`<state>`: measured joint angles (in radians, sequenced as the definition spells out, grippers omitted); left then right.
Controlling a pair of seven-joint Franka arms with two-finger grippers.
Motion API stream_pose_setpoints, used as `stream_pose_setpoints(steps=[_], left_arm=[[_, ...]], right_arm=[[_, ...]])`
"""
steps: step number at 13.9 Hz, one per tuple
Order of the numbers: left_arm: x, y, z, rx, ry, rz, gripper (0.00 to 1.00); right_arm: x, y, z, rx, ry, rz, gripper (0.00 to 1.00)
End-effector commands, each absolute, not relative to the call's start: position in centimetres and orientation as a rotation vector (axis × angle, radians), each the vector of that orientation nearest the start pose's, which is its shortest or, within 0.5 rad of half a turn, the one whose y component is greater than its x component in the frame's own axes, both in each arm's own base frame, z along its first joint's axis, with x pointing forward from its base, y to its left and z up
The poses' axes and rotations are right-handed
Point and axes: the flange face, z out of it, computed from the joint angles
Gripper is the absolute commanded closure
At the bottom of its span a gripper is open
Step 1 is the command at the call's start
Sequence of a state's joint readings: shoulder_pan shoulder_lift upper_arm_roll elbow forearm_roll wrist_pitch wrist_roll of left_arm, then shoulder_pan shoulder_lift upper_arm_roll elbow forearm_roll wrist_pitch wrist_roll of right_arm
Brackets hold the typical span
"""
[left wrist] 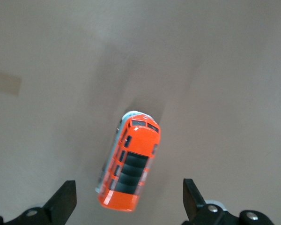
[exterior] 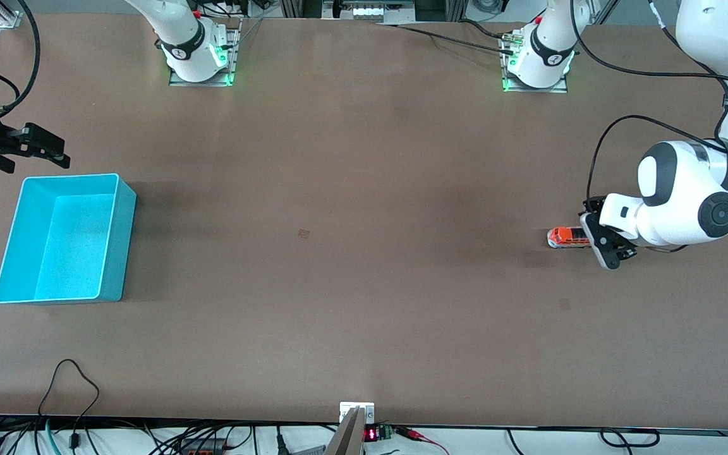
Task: Wind up bus and store in blue box
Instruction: 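Lower the left gripper and close it on the orange bus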
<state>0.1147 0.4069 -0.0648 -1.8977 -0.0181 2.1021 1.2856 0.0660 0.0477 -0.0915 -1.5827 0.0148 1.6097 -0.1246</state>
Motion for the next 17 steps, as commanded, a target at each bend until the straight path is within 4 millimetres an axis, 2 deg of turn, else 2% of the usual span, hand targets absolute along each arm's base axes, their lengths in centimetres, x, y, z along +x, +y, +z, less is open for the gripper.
stream_pose_setpoints(steps=[1,4,7,10,14,17], left_arm=[[59.2,3.1,25.5,-2.465,2.128,0.090,0.00],[57.6,2.9,23.7,-2.412,2.162,0.060,0.00],[56.3,3.1,23.1,-2.397,2.162,0.053,0.00],[56.3,3.6,22.7,-2.242,2.237,-0.041,0.00],[54.9,3.6,21.2,-2.234,2.241,-0.043,0.00],[54.7,4.1,20.6,-2.241,2.230,-0.046,0.00]], right_arm=[[57.1,-1.3,59.9,-3.108,-0.163,0.027,0.00],[57.1,-1.3,59.9,-3.108,-0.163,0.027,0.00],[57.1,-1.3,59.9,-3.106,-0.163,0.027,0.00],[57.1,-1.3,59.9,-3.106,-0.163,0.027,0.00],[57.1,-1.3,59.9,-3.106,-0.163,0.027,0.00],[57.1,-1.3,59.9,-3.106,-0.163,0.027,0.00]])
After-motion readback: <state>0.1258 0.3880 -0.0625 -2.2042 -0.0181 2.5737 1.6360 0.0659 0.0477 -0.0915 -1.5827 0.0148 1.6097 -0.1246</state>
